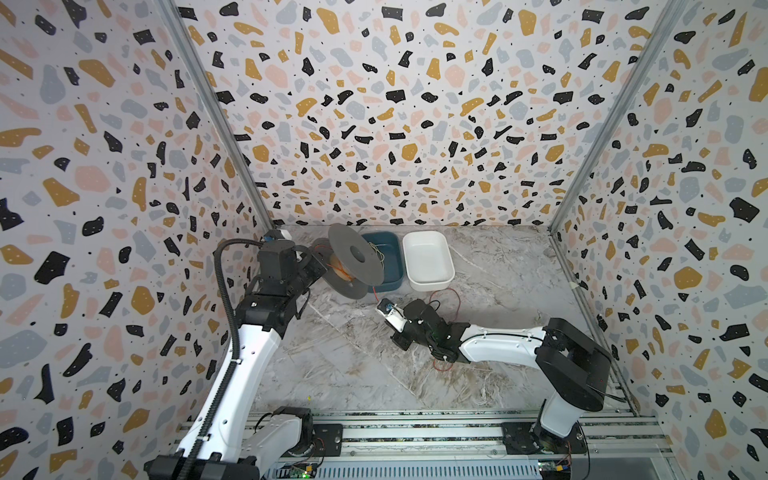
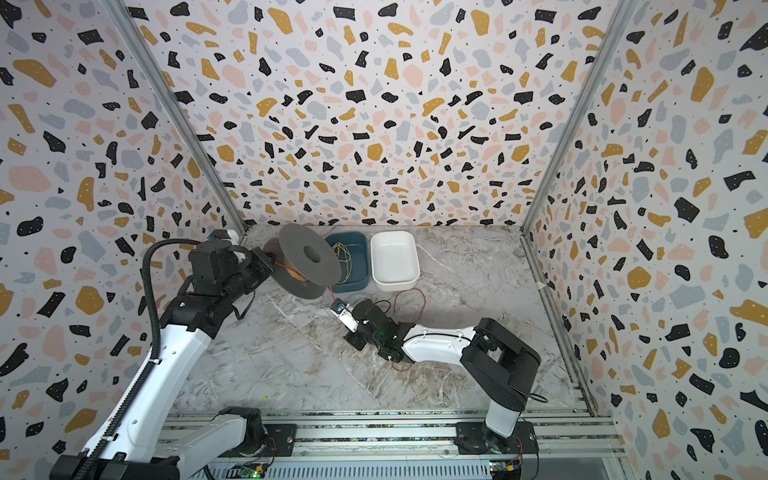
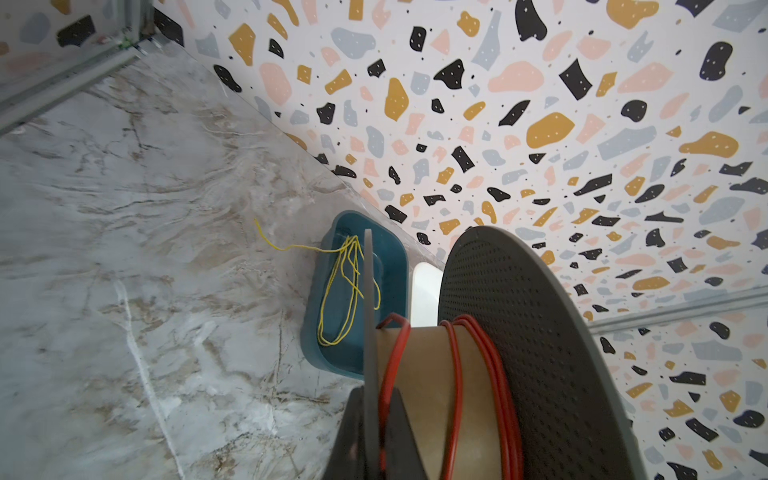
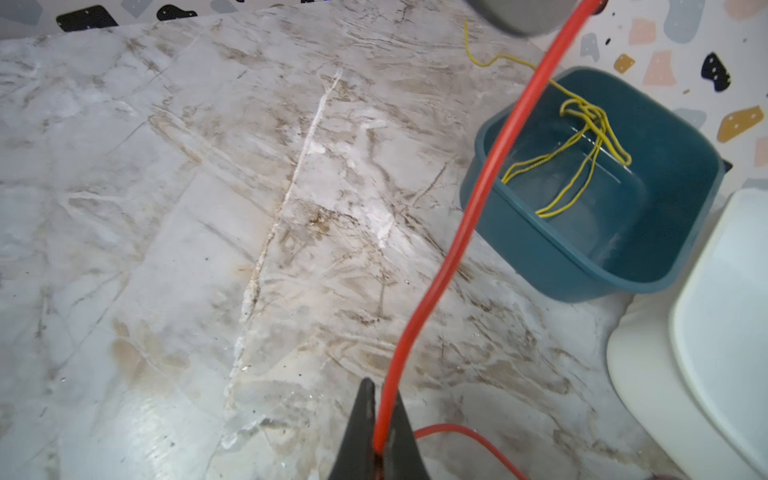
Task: Wrap the cables
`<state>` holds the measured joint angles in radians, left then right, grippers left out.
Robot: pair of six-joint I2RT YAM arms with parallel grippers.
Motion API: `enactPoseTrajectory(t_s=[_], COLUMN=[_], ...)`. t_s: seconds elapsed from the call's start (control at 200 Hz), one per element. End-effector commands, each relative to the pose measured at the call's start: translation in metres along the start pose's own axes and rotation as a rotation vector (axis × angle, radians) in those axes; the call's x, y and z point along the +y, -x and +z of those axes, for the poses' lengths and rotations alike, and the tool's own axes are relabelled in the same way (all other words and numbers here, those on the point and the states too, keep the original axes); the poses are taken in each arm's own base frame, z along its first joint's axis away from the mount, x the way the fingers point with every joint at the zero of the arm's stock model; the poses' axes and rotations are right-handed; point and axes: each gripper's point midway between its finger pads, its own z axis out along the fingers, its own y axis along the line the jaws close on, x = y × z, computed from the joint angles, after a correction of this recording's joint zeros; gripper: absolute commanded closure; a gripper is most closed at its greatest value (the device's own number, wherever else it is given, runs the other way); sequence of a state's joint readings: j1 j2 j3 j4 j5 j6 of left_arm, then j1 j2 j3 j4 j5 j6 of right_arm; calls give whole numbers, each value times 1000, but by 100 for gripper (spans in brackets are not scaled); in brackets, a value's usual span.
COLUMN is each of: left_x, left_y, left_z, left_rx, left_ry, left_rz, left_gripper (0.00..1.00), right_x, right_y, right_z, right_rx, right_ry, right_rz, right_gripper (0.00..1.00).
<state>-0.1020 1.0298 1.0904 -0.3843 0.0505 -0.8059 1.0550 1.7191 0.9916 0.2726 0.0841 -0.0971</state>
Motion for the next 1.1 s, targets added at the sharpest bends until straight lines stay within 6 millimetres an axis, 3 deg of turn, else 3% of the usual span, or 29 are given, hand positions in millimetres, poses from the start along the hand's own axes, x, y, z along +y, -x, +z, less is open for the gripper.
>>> enactPoseTrajectory(t_s=[0.0,0.38,0.686,1.096], left_x=[-33,-32,-40,-51], left_y=[55,20,-6,-21], left_z=[-30,-15,-12,-3], left_rx=[-264,-233,-200,-193], left_ry=[-107,-70,-35,-34], left_rz=[-26,12,85,94], left_gripper=[100,100,100,100], right_x=[1,14,5,1], right_y=[15,88,123,156], right_z=[-18,-63,-92,-127], right_rx=[44,-40,-96,-174], right_ry=[-58,-119,-197,-229], right_rz=[-114,-295,-368,-397], right_gripper=[100,100,100,100])
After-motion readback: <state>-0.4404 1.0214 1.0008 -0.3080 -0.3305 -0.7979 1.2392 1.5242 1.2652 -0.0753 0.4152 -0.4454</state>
